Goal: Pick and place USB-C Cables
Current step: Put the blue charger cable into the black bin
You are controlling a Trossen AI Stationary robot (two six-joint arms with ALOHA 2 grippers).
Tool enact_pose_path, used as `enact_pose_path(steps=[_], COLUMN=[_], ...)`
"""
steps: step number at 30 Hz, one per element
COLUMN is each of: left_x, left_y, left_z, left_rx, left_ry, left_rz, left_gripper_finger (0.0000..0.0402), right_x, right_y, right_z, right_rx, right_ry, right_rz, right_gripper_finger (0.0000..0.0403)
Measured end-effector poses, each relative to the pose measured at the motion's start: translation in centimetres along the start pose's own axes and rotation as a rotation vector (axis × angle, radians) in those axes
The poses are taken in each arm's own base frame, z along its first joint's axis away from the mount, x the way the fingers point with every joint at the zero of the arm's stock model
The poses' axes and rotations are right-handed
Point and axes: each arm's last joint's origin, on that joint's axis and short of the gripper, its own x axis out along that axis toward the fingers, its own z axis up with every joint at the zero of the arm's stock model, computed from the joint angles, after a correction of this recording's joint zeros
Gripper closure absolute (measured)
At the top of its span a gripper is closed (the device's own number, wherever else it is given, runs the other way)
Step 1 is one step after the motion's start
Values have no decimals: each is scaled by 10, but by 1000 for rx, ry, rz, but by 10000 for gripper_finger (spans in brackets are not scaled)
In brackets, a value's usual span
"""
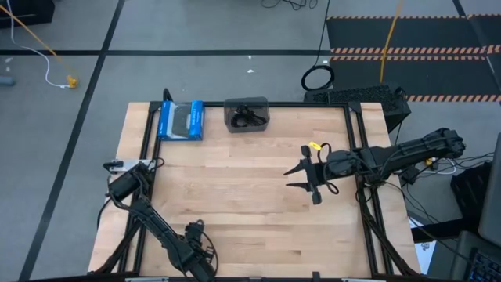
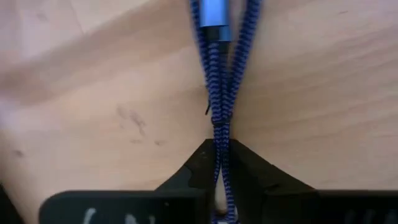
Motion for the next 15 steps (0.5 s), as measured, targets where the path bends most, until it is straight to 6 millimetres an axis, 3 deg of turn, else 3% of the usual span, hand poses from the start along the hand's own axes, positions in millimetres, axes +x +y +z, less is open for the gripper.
enact_pose_path(steps=[5,15], left_x=[-6,-47], left_y=[1,5], left_z=[15,59], left_rx=[56,183], left_ry=[-43,-153], left_rz=[18,-82], left_gripper_finger=[372,365], right_x=[0,-1], right_y=[1,2], right_z=[-3,-15], right_rx=[-7,3], right_ry=[32,145], right_rz=[6,22], right_gripper_finger=[257,257])
